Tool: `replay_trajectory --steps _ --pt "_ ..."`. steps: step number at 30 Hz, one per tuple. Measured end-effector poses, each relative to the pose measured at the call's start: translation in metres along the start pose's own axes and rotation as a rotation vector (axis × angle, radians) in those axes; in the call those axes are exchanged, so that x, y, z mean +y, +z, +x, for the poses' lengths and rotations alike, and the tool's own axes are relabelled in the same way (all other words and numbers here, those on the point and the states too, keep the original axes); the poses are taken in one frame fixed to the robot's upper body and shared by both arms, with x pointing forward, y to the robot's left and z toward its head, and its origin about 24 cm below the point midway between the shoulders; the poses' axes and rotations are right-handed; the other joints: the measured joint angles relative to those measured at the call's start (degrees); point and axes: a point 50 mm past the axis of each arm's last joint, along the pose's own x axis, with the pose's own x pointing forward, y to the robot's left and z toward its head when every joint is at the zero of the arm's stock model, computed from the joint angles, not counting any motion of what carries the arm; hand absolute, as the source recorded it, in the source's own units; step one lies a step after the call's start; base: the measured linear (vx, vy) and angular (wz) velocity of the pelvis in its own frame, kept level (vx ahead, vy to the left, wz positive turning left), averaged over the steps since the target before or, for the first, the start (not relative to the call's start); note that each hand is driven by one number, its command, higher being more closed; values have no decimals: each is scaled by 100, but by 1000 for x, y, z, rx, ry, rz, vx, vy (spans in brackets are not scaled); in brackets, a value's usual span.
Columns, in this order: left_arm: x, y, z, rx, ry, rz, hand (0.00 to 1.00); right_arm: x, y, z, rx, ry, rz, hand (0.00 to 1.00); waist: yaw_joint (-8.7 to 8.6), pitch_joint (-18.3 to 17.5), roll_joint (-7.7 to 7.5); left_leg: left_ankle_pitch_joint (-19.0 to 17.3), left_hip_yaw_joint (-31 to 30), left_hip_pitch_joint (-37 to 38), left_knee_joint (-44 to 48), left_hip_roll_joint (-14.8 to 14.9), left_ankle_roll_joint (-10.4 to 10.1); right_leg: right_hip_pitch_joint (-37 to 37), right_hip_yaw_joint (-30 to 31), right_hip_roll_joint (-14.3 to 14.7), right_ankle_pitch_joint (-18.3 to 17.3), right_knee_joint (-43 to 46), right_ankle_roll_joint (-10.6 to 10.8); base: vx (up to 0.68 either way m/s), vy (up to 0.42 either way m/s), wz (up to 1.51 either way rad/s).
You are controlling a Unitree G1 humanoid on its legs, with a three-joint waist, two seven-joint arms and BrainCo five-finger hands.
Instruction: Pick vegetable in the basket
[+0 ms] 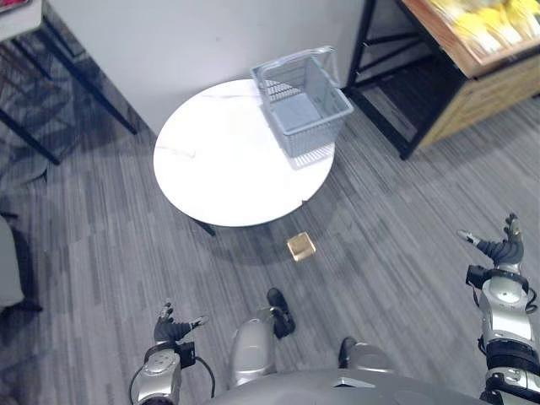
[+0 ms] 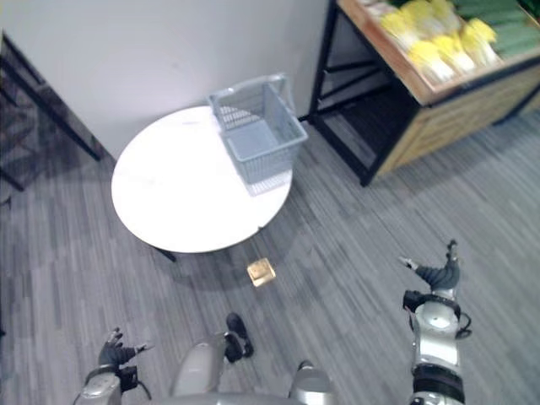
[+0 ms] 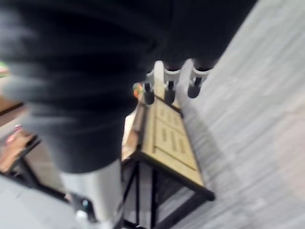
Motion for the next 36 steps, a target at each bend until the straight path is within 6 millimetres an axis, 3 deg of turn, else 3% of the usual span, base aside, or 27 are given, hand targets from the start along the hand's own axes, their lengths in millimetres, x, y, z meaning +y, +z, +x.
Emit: replay_trajectory --steps 1,3,4,5,6,8,11,12,13,14,16,18,23,28,35,36 --pt "5 -1 1 7 8 23 0 3 10 5 -42 15 -42 0 2 -3 -24 -39 -219 276 -91 -54 -11 -305 243 6 -32 928 -54 354 -21 85" --pt "11 0 1 6 21 53 0 10 29 13 -116 42 -81 0 15 -20 -33 -52 -466 589 -263 -65 -36 -702 266 21 -162 1339 -320 394 -80 91" --pt "14 3 3 -2 27 57 0 14 49 21 -186 52 -107 0 17 -25 -29 -31 -697 693 -403 -35 -70 -1021 236 2 -290 1027 -591 348 -120 79" --pt "14 4 3 -4 28 58 0 13 52 22 -197 50 -109 0 15 -24 -29 -27 -742 704 -420 -29 -75 -1062 237 1 -309 924 -628 313 -172 85" --pt "14 5 4 -10 27 58 0 11 64 29 -232 40 -127 0 13 -11 -1 -18 -944 750 -506 39 -133 -1223 273 38 -347 324 -724 286 -231 79" --pt "14 7 4 -15 27 59 0 6 77 37 -273 28 -165 0 19 -4 51 -32 -1244 745 -568 212 -341 -1330 459 178 -261 -900 -704 269 -287 81" --pt "19 13 7 -33 32 77 0 -6 91 50 -298 -10 -188 0 52 -10 -18 -95 -1719 741 -638 484 -899 -1288 1099 287 803 -3095 -615 271 -424 77" --pt "24 15 7 -43 42 90 0 -6 92 52 -297 -8 -197 0 104 -7 -227 -158 -1810 743 -647 427 -1120 -1260 1183 149 1082 -3400 -615 275 -611 60" --pt "21 17 9 -42 35 87 0 -6 99 57 -309 -1 -221 0 154 72 -209 -204 -1913 787 -680 545 -1328 -1314 1119 209 1534 -3223 -411 164 -434 48" --pt "15 14 7 -38 14 93 0 -5 102 59 -314 5 -238 0 157 59 -74 -156 -1878 713 -696 704 -1397 -1304 974 338 1482 -3231 -447 196 -477 45" --pt "3 16 6 -58 -16 79 0 -9 126 70 -370 6 -289 0 152 147 349 59 -1687 619 -903 1199 -1542 -1310 558 748 1501 -3291 -702 222 -354 38" --pt "2 18 6 -68 -15 69 0 -9 149 76 -417 2 -311 0 152 221 486 338 -1670 525 -1056 1338 -1651 -1395 382 869 1450 -3249 -807 169 -251 37" --pt "-8 22 6 -91 -39 32 0 -7 192 86 -508 7 -357 0 250 392 553 491 -1677 41 -1104 1399 -1680 -1640 146 937 1540 -3458 -858 41 -72 28" --pt "-21 33 4 -146 -81 26 0 0 211 93 -523 20 -422 0 331 761 649 584 -1974 -316 -1220 1259 -1691 -1610 -129 813 1855 -3924 -800 -33 33 35" --pt "-29 50 7 -190 -105 -14 0 -14 242 104 -505 -28 -428 0 442 1148 832 799 -2210 -781 -1301 1173 -1667 -1827 -350 727 2063 -4132 -800 -68 17 20" --pt "-32 54 7 -202 -115 -17 0 -18 241 107 -491 -29 -455 100 455 1214 837 841 -2246 -905 -1313 1164 -1665 -1943 -357 725 2100 -4139 -803 -67 6 9"
